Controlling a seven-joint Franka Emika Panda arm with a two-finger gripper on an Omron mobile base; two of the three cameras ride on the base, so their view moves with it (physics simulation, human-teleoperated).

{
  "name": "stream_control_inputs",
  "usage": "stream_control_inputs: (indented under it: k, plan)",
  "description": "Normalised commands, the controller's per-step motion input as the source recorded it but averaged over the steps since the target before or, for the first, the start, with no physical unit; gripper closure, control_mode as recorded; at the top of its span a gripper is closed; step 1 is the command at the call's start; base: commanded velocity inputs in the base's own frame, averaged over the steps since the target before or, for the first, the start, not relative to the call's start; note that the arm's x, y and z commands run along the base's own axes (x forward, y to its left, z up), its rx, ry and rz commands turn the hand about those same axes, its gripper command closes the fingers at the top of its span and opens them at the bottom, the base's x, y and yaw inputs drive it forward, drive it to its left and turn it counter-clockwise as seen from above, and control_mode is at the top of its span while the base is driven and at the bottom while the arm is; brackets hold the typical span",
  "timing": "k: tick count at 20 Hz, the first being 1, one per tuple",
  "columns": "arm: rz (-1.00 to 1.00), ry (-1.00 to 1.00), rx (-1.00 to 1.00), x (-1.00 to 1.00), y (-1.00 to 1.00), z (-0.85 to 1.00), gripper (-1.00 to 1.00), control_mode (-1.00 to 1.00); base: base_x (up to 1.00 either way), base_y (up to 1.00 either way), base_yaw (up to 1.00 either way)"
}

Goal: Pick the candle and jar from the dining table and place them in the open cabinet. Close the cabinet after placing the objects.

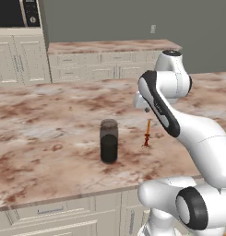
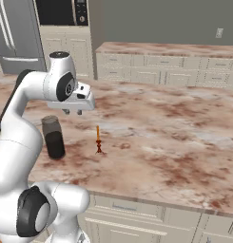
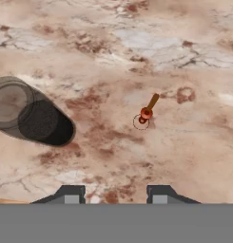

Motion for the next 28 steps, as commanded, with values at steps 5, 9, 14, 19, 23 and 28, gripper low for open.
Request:
stream_control_inputs:
  k: [5, 9, 14, 19, 23, 28]
  plan:
    - [0.0, 0.01, 0.0, -0.1, 0.01, -0.13, -1.0, -1.0, 0.0, 0.0, 0.0]
    - [0.01, 0.03, 0.0, -0.05, 0.23, -0.11, -1.0, -1.0, 0.0, 0.0, 0.0]
    - [0.0, 0.0, 0.0, 0.0, 0.46, 0.0, -1.0, -1.0, 0.0, 0.0, 0.0]
    - [0.03, 0.0, -0.03, 0.0, 0.56, 0.0, -1.0, -1.0, 0.0, 0.0, 0.0]
    - [0.05, 0.0, -0.08, 0.0, 0.68, 0.0, -1.0, -1.0, 0.0, 0.0, 0.0]
    - [0.06, 0.05, -0.07, 0.0, 0.66, -0.02, -1.0, -1.0, 0.0, 0.0, 0.0]
